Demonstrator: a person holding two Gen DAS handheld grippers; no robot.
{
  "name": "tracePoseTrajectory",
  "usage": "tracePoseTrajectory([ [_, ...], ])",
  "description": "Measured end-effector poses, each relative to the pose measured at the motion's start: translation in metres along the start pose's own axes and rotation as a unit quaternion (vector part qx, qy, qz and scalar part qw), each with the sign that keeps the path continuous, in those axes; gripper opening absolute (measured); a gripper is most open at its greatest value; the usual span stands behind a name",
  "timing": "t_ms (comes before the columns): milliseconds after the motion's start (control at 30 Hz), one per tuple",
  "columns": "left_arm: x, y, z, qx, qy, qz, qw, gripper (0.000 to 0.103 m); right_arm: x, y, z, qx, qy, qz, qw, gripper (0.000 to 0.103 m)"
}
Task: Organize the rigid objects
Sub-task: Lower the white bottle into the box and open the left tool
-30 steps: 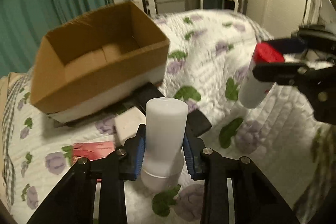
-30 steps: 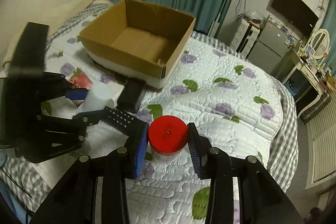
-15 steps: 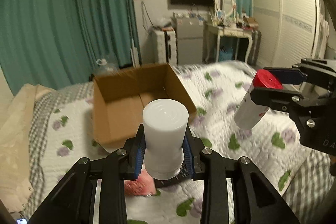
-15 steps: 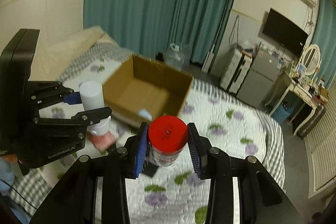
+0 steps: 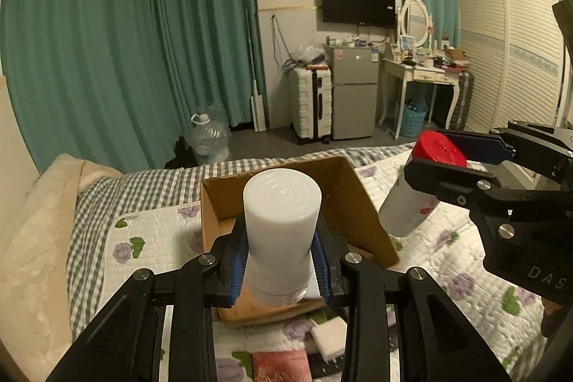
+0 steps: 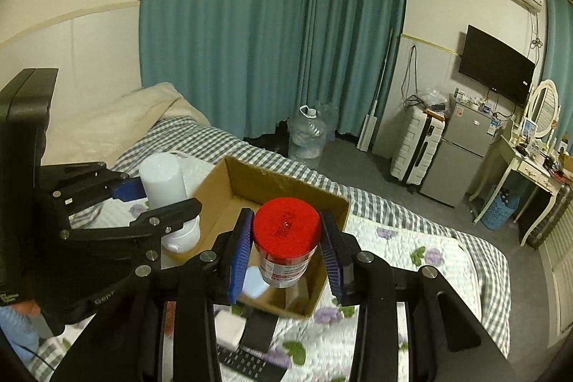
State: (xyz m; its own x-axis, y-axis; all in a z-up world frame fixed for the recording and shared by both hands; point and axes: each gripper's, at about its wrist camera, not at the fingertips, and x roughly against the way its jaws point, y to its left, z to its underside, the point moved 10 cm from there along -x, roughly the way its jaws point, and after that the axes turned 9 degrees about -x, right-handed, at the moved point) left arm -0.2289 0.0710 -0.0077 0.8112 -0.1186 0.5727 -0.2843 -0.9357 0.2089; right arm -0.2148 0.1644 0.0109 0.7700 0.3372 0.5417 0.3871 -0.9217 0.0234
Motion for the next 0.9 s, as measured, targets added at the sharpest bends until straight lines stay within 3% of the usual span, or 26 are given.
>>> tracePoseTrajectory([
  [367, -0.089, -0.005, 0.044, 0.009, 0.079, 0.004, 0.9969, 0.033, -0.067, -0.028, 0.028, -0.003, 0.046, 0.011, 0.999, 0.037],
  [633, -0.115, -0.010, 0.062, 0.012, 0.099, 0.015, 0.9949, 0.033, -0.083, -0.041, 0.043, -0.004, 0.067, 0.014, 0.998, 0.037],
  [700, -0.115, -0.012, 0.062, 0.014, 0.094, 0.020, 0.9953, 0.036, -0.086, -0.044, 0.043, -0.006, 0.070, 0.016, 0.997, 0.037],
  [767, -0.112, -0.010, 0.060, 0.010, 0.087, 0.013, 0.9961, 0.060, -0.085, -0.044, 0.042, -0.006, 0.070, 0.017, 0.997, 0.037],
  [900, -0.092, -0.007, 0.047, 0.011, 0.065, 0.000, 0.9978, 0.063, -0.074, -0.037, 0.030, -0.009, 0.055, 0.017, 0.998, 0.037],
])
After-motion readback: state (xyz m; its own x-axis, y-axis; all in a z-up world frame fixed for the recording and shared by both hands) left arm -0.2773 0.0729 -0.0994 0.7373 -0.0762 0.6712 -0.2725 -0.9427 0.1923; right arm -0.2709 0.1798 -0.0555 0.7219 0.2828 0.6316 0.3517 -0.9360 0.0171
